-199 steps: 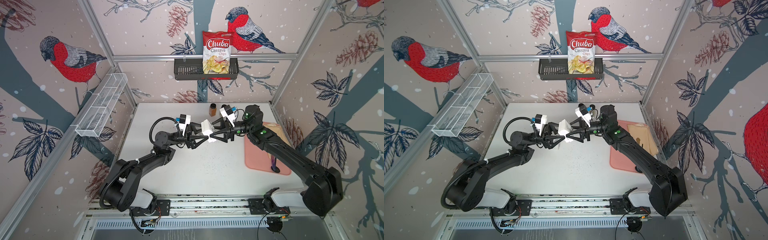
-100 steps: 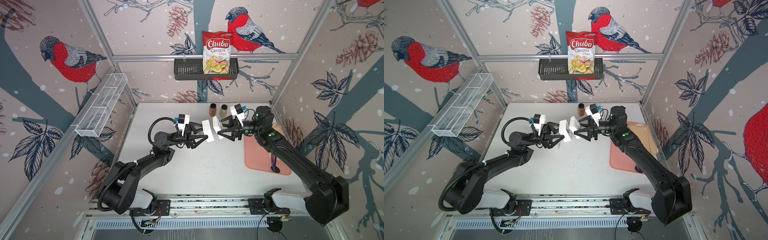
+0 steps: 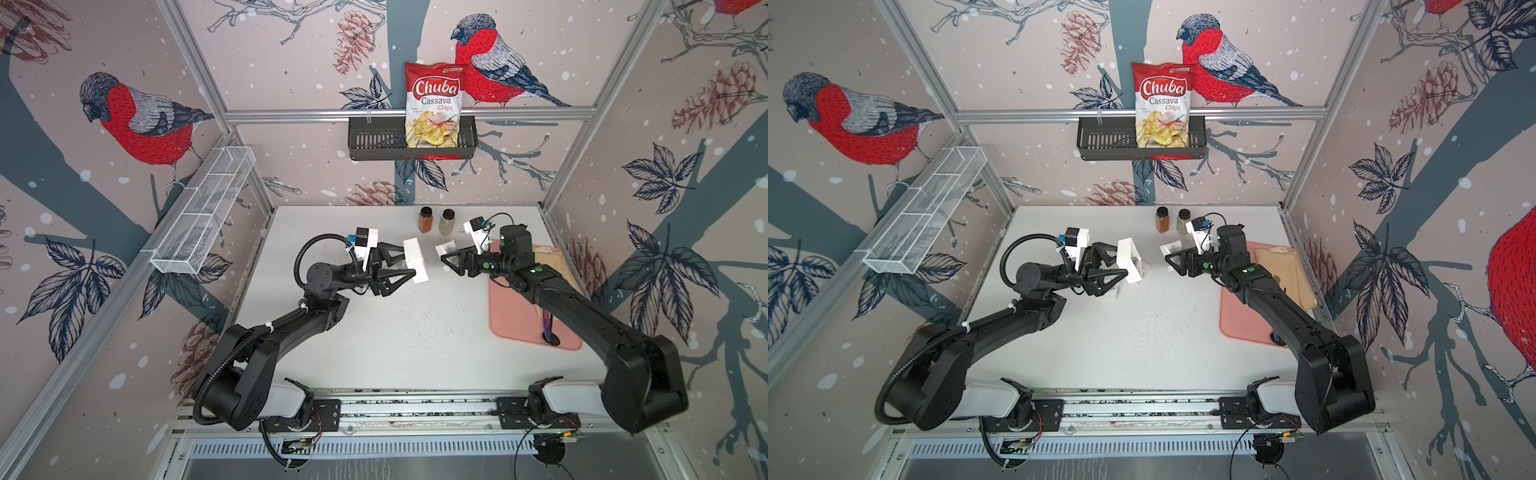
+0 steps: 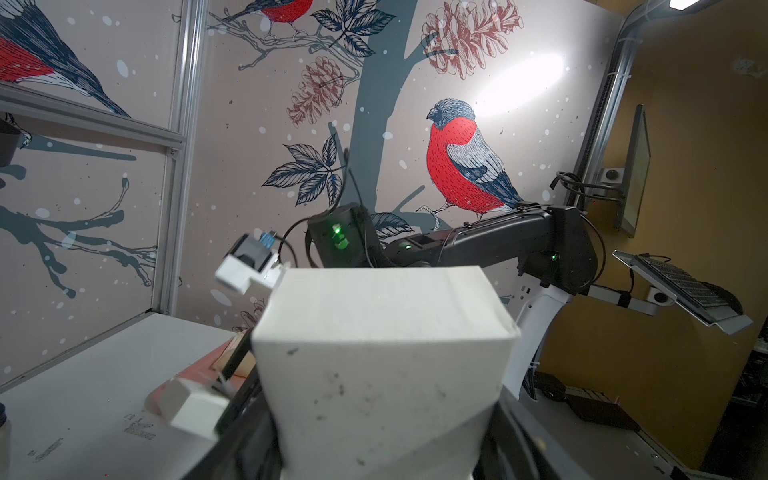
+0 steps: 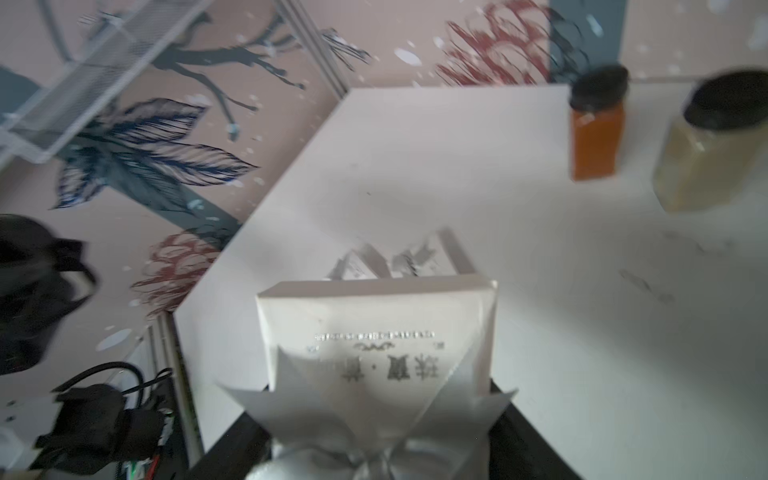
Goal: Take the necklace out of the lift-off lid jewelry box
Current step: Place the lid at the center of the board, then place the jewelry box at the center of the board.
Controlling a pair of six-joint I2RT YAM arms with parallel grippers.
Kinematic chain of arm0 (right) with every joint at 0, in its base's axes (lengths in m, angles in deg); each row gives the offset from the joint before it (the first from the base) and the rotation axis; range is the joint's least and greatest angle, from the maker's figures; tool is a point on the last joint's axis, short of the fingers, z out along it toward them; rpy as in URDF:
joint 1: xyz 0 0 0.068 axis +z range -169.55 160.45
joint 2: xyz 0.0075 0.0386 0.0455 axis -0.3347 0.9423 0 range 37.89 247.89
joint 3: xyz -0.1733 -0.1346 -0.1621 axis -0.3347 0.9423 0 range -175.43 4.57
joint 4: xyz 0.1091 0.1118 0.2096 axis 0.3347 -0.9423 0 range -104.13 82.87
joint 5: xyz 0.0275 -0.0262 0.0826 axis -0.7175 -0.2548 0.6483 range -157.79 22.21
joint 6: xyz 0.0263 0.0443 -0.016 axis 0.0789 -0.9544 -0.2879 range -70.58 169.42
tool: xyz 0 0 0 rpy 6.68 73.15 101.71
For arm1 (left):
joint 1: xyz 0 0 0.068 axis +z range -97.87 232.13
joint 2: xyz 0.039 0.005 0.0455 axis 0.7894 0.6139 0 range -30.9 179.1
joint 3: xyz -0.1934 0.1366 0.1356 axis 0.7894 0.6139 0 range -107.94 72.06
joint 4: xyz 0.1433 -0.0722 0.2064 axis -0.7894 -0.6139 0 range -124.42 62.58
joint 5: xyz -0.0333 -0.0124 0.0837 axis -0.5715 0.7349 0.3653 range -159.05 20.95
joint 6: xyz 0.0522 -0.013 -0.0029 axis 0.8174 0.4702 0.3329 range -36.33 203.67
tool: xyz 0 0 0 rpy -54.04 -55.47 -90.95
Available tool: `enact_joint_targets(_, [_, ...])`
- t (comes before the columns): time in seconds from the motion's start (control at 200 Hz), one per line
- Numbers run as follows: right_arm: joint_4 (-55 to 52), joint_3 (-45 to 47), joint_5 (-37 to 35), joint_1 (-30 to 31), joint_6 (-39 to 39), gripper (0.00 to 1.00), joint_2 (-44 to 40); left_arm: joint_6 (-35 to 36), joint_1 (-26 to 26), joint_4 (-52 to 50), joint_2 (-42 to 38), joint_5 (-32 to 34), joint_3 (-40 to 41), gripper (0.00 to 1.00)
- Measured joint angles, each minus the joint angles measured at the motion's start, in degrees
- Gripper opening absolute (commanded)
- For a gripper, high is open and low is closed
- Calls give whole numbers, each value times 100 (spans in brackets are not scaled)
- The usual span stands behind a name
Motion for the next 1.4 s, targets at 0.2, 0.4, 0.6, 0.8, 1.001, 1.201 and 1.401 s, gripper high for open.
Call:
enact_joint_targets(0.2, [-673, -151, -1598, 367, -254, 73, 1027, 37, 7, -17, -24, -9, 0, 73])
enact_joint_targets(0.4, [-951, -358, -2389, 417, -365, 84, 1803, 87, 7, -146, -190, -9, 57, 73])
enact_joint_targets(0.6, [-1034, -358, -2352, 326, -321, 86, 1672, 339, 7, -420, -404, -9, 94, 73])
enact_joint_targets(0.8, [-540, -9, -1172, 33, 0, 67, 643, 389, 7, -485, -415, -15, 116, 73])
enact_joint_targets(1.001, [566, 164, 968, -39, 205, 48, -254, 256, 11, -361, -385, -138, 125, 74])
enact_joint_targets(1.201, [1318, -160, 2566, 57, 221, 35, -315, 114, 11, -197, -402, -350, 138, 74])
enact_joint_targets(1.401, [1762, -177, 3456, 282, 227, 35, -490, -4, 11, -13, -490, -599, 149, 74])
